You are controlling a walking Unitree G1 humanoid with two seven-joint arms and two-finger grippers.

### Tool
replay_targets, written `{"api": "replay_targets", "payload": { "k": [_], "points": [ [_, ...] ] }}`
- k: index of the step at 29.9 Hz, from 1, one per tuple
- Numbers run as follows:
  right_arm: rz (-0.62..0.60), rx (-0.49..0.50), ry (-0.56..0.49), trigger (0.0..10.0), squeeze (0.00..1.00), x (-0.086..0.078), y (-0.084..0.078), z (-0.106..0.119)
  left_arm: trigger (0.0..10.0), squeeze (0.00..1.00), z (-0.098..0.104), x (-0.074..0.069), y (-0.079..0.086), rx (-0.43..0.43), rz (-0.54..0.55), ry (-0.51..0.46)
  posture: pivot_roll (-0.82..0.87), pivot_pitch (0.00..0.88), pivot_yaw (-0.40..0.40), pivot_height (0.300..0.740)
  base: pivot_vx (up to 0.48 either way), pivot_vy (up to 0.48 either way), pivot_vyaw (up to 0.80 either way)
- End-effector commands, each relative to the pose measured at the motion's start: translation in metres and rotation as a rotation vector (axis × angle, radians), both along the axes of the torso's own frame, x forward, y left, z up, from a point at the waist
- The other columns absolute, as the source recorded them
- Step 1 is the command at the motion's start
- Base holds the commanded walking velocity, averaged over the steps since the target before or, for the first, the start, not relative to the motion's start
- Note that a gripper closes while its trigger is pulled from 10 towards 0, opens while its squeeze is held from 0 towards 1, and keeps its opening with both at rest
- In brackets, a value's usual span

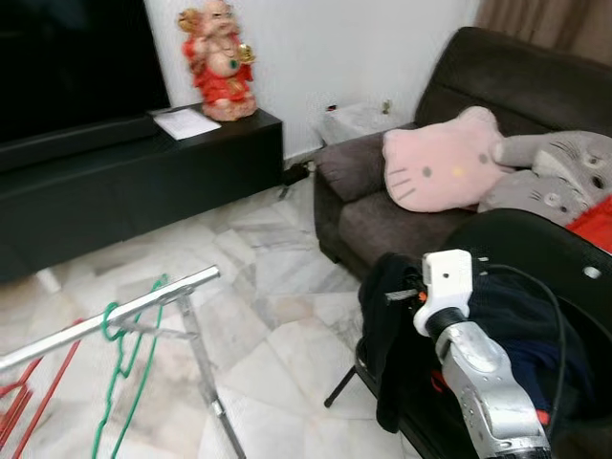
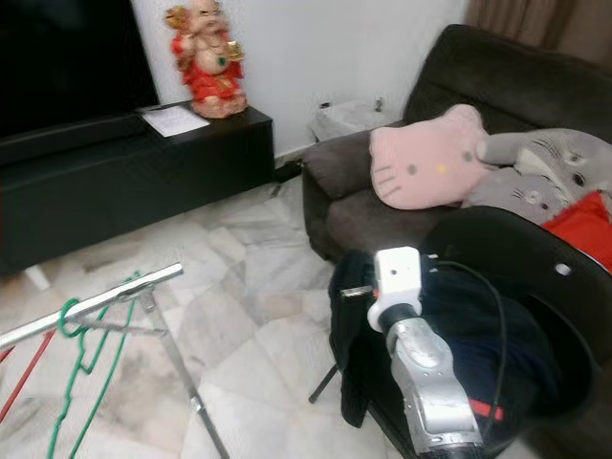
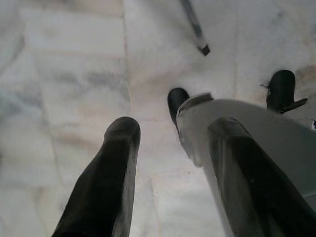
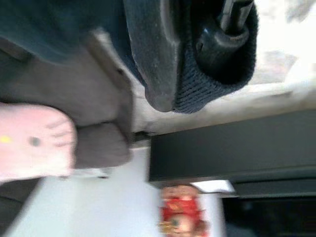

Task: Hang hanger

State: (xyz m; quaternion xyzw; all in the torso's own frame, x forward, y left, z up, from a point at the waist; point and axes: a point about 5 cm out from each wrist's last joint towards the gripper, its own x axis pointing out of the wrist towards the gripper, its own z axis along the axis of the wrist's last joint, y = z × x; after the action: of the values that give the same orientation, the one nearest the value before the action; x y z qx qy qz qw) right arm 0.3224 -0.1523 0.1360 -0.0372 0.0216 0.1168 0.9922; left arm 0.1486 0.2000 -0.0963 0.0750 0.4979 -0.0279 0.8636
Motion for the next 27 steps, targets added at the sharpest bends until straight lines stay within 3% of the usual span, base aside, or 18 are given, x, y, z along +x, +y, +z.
{"api": "replay_targets", "payload": {
  "k": [1,27],
  "points": [
    [0.013,-0.013,-0.006,10.0,0.0,-0.001,0.001,-0.001,10.0,0.0,-0.005,-0.014,0.001,0.007,-0.005,0.054,-0.03,0.0,-0.007,0.74,0.0,0.0,0.8],
    [0.051,-0.13,0.038,10.0,0.0,-0.004,-0.01,-0.023,10.0,0.0,-0.005,-0.014,0.0,0.003,-0.015,0.053,-0.03,0.0,-0.02,0.74,0.0,0.0,0.8]
  ]
}}
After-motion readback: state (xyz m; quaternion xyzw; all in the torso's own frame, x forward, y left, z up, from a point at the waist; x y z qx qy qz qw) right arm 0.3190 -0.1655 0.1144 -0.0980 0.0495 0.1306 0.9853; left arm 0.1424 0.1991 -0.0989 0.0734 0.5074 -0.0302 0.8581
